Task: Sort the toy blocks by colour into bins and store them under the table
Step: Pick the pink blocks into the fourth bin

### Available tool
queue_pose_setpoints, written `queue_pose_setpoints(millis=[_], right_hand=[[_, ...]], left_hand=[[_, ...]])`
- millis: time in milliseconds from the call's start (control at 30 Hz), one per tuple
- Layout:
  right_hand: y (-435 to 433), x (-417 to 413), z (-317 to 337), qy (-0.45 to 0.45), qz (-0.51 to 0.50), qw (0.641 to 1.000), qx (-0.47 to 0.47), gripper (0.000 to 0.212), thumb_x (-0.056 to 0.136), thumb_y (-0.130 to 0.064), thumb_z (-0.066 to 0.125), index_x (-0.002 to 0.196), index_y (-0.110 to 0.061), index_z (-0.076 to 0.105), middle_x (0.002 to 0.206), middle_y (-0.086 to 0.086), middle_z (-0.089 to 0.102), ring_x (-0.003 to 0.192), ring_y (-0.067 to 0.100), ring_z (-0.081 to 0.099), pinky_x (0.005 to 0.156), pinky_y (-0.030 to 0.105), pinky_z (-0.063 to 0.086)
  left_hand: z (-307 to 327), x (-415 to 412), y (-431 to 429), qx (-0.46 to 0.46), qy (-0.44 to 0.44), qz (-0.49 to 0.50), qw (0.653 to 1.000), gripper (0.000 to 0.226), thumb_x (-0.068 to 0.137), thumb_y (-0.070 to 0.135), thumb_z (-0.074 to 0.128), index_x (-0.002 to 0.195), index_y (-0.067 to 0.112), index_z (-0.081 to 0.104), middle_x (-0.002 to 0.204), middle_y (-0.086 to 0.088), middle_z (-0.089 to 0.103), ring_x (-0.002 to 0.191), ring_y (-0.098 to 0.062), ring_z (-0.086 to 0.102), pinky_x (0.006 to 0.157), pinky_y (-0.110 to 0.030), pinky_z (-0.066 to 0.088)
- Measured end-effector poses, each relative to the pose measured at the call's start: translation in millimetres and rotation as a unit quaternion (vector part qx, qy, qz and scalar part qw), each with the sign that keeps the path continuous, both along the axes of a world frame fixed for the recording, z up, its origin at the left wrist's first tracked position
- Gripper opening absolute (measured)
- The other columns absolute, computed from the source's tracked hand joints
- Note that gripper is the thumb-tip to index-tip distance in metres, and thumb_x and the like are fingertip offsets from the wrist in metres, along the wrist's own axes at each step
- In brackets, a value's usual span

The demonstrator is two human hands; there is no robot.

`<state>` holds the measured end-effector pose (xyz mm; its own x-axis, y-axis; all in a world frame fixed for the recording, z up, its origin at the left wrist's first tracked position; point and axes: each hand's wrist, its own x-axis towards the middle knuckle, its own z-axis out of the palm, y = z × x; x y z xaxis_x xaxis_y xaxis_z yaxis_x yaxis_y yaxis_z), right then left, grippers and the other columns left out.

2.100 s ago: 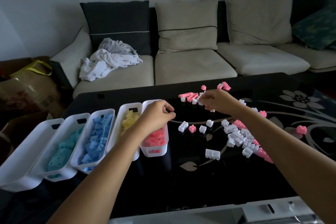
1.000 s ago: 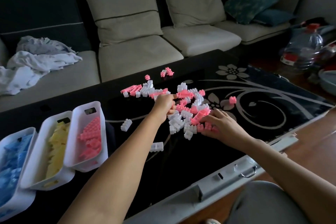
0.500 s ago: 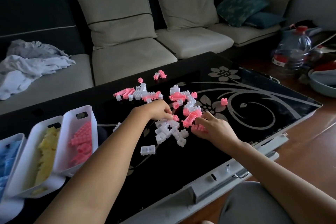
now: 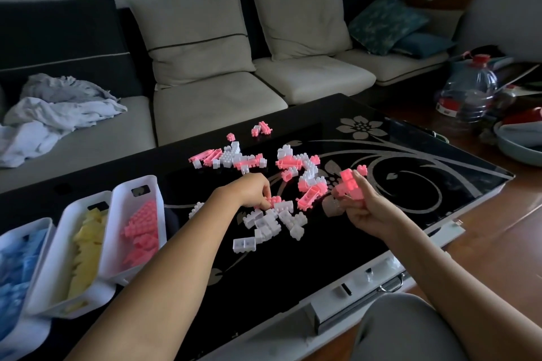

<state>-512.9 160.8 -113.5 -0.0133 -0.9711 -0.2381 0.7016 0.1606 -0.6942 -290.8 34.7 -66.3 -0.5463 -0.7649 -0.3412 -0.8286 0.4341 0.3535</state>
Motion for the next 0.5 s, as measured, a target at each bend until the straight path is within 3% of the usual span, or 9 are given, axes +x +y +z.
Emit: queue_pose_setpoints(millis=[100,133,200,267,333,400,500], right_hand=[[-1.1,0.2,4.0,-0.102,0.037,0.994,-0.018,0.064,0.054,-0.032,0.090,0.097,-0.010,0.048,0.077,0.008,0.052,0.042,0.001,0.039,0.030,0.007,0.025],[-1.6,2.2,7.7,-0.115,0.048,0.992,-0.017,0.061,0.058,-0.031,0.088,0.098,-0.010,0.046,0.078,0.008,0.051,0.043,0.001,0.040,0.030,0.007,0.026],[-5.8,8.0,14.9,-0.098,0.055,0.994,-0.002,0.037,0.078,-0.035,0.070,0.094,-0.010,0.048,0.079,0.007,0.050,0.043,0.001,0.039,0.030,0.007,0.025],[-10.5,18.0,25.7,-0.075,0.063,0.995,0.016,0.029,0.086,-0.038,0.055,0.088,-0.010,0.051,0.079,0.006,0.054,0.042,0.001,0.040,0.029,0.008,0.026],[-17.8,34.0,37.8,-0.067,0.078,0.994,0.029,0.029,0.090,-0.037,0.050,0.086,-0.009,0.052,0.080,0.008,0.056,0.042,0.002,0.044,0.028,0.009,0.029],[-27.2,51.4,47.6,-0.058,0.095,0.993,0.044,0.028,0.093,-0.034,0.048,0.084,-0.008,0.052,0.082,0.010,0.058,0.044,0.005,0.050,0.029,0.010,0.033],[-41.8,87.7,59.0,-0.031,0.136,0.989,0.042,0.021,0.092,-0.027,0.048,0.088,-0.007,0.050,0.080,0.012,0.061,0.048,0.008,0.054,0.033,0.012,0.040]], left_hand=[[-4.1,3.5,2.0,-0.048,0.055,0.031,0.997,0.021,0.085,0.025,0.067,0.095,0.006,0.065,0.081,-0.003,0.067,0.068,-0.011,0.059,0.064,-0.024,0.045],[-1.1,5.0,3.2,-0.063,0.078,0.045,0.994,0.023,0.085,0.026,0.065,0.094,0.005,0.066,0.084,-0.006,0.068,0.068,-0.012,0.059,0.065,-0.024,0.045],[10.4,13.2,5.8,-0.079,0.123,0.075,0.986,0.024,0.088,0.028,0.061,0.088,0.004,0.063,0.078,-0.002,0.065,0.063,-0.011,0.053,0.060,-0.022,0.040],[28.4,27.2,11.2,-0.083,0.138,0.095,0.982,0.028,0.092,0.029,0.057,0.070,0.014,0.052,0.062,0.007,0.049,0.056,-0.008,0.043,0.051,-0.020,0.031],[42.0,51.0,14.2,-0.096,0.132,0.097,0.982,0.034,0.095,0.035,0.050,0.066,0.018,0.049,0.062,0.003,0.042,0.059,-0.013,0.042,0.054,-0.024,0.030],[49.1,80.4,20.2,-0.095,0.148,0.142,0.974,0.038,0.098,0.038,0.041,0.075,0.010,0.054,0.062,-0.002,0.040,0.058,-0.017,0.041,0.055,-0.026,0.032],[51.0,128.1,34.2,-0.003,0.278,0.266,0.923,0.036,0.101,0.031,0.034,0.075,0.013,0.052,0.058,0.000,0.047,0.048,-0.013,0.039,0.040,-0.018,0.029]])
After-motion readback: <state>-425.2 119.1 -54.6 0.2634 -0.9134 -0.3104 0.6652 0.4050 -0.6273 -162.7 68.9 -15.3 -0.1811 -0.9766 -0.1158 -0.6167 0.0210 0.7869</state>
